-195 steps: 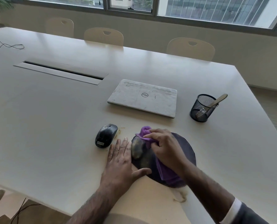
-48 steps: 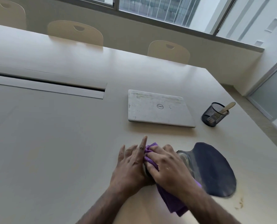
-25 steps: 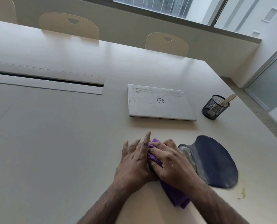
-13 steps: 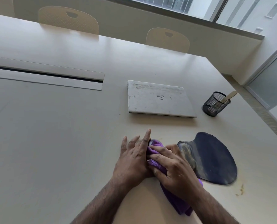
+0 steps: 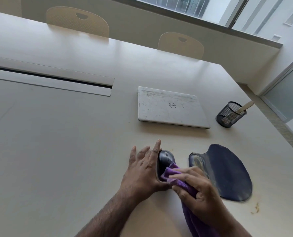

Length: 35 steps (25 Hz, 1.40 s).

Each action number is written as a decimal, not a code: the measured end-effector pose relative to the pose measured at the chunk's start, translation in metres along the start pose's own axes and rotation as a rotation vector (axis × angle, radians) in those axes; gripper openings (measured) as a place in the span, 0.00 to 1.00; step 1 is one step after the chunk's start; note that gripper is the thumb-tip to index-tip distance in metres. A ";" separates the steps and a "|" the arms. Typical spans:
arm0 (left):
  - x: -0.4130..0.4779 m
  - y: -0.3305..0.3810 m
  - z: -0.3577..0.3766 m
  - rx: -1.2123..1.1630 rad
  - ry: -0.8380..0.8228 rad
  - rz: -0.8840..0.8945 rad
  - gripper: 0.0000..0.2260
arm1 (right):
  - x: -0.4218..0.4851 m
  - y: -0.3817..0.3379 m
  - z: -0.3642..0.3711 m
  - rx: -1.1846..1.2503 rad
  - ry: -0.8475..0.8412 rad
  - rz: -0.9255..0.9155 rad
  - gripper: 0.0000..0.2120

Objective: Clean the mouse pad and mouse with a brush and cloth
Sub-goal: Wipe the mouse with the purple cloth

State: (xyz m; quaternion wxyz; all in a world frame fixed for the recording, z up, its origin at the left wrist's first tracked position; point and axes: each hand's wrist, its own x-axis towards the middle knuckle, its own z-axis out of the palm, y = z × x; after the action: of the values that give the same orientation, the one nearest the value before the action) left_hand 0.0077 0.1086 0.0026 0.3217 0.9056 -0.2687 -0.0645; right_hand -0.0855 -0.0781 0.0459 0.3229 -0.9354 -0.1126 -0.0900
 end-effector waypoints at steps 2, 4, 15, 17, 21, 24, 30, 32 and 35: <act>0.001 0.001 -0.001 -0.002 -0.007 -0.003 0.59 | 0.018 0.007 -0.005 0.012 0.054 0.072 0.14; 0.001 0.001 0.000 -0.002 -0.004 -0.004 0.59 | 0.041 0.013 -0.003 -0.025 0.039 0.124 0.16; 0.000 -0.001 0.002 0.030 -0.007 0.019 0.57 | 0.017 0.001 0.004 -0.387 -0.172 -0.112 0.18; 0.000 -0.003 0.002 0.048 0.007 0.033 0.56 | 0.010 -0.001 0.008 -0.424 -0.164 -0.144 0.18; 0.002 -0.004 0.002 0.038 0.016 0.039 0.55 | 0.011 -0.006 0.016 -0.454 -0.099 -0.099 0.21; 0.002 -0.004 0.002 0.030 0.023 0.030 0.56 | 0.012 -0.006 0.016 -0.397 -0.073 -0.057 0.21; 0.003 -0.003 0.003 0.044 0.006 0.014 0.58 | 0.009 0.005 -0.001 -0.368 -0.166 -0.143 0.16; 0.003 -0.004 0.004 0.040 0.024 0.017 0.56 | 0.020 0.005 -0.002 -0.345 -0.154 -0.114 0.17; 0.003 -0.005 0.006 0.037 0.025 0.013 0.57 | 0.017 0.005 0.001 -0.384 -0.165 -0.120 0.17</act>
State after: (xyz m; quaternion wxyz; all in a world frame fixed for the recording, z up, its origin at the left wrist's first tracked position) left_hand 0.0109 0.1067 -0.0043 0.3086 0.9104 -0.2718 -0.0461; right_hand -0.0676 -0.0786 0.0465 0.1225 -0.9756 -0.1748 -0.0519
